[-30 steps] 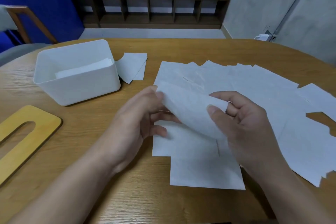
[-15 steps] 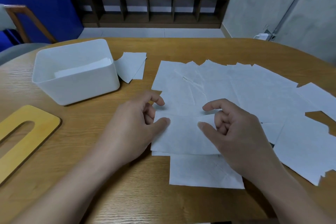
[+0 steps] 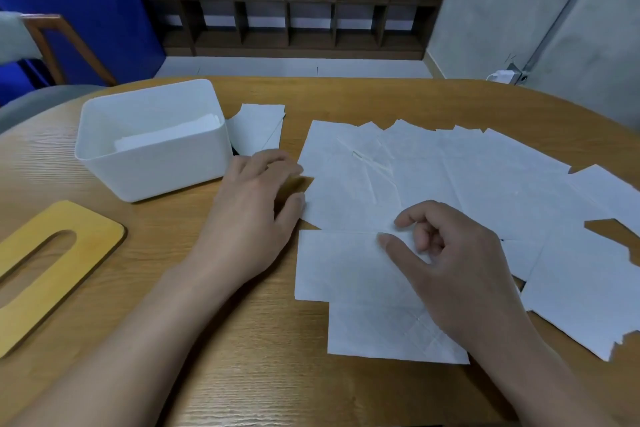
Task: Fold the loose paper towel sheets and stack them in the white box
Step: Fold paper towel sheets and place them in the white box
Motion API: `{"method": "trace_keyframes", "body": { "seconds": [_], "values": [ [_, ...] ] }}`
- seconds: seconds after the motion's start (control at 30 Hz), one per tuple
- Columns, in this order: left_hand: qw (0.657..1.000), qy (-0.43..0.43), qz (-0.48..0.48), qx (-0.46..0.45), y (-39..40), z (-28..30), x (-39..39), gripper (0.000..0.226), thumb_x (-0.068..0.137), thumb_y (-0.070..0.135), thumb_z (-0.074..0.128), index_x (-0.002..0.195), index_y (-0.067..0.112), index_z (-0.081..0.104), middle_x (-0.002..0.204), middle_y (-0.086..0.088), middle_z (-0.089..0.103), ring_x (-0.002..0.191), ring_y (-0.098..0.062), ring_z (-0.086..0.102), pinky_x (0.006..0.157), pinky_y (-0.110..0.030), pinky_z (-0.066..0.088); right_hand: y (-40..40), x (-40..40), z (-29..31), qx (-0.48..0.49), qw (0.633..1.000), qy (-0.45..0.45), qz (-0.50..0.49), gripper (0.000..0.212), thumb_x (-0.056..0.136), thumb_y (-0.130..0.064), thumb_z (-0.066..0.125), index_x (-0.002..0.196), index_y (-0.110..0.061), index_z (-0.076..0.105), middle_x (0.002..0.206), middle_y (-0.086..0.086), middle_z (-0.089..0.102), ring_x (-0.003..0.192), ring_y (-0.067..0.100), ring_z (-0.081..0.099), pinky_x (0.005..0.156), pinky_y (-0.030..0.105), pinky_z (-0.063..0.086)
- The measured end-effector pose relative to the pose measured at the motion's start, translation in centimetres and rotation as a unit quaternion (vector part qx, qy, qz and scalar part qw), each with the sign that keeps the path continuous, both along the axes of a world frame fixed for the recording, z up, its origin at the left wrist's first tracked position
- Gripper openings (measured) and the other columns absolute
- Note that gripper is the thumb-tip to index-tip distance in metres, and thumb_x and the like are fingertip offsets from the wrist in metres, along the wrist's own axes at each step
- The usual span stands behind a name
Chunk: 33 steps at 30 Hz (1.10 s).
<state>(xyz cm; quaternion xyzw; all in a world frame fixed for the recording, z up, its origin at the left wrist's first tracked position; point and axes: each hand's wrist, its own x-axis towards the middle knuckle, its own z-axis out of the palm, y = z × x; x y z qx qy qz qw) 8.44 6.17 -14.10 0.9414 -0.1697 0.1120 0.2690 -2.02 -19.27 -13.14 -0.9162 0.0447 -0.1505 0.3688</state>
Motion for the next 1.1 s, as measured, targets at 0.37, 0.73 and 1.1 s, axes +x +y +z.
{"method": "trace_keyframes", "body": {
  "seconds": [0.37, 0.73, 1.1],
  "values": [
    [0.988, 0.064, 0.046, 0.129, 0.2, -1.7, 2.1, 0.083, 0.108, 0.067, 0.028, 0.175, 0.019, 0.016, 0.18, -0.014, 0.025, 0.17, -0.03, 0.008, 0.137, -0.047, 0.011, 0.6, -0.1, -1.1, 0.03, 0.999, -0.019, 0.039, 0.014, 0.095, -0.037, 0.082, 0.09, -0.033, 0.07, 0.074, -0.005, 0.053, 0.061, 0.016, 0.049, 0.058, 0.036, 0.048],
    [0.988, -0.02, 0.035, 0.147, -0.1, 0.6, -0.8, 0.041, 0.105, 0.046, 0.059, 0.142, 0.027, 0.063, 0.116, 0.005, 0.073, 0.113, -0.026, 0.064, 0.102, -0.045, 0.043, 0.8, 0.2, -1.1, 0.042, 0.998, -0.023, 0.05, 0.014, 0.096, -0.032, 0.083, 0.088, -0.032, 0.071, 0.074, -0.004, 0.054, 0.064, 0.017, 0.052, 0.059, 0.03, 0.046],
    [0.993, -0.019, 0.064, 0.096, 1.1, 0.5, 0.1, 0.014, 0.101, 0.035, 0.069, 0.105, 0.022, 0.069, 0.101, 0.004, 0.069, 0.096, -0.021, 0.056, 0.073, -0.035, 0.043, 0.8, 0.3, -1.0, 0.044, 0.997, -0.015, 0.056, 0.015, 0.096, -0.029, 0.083, 0.085, -0.029, 0.073, 0.074, -0.004, 0.057, 0.066, 0.017, 0.055, 0.06, 0.017, 0.041]
  ]
}}
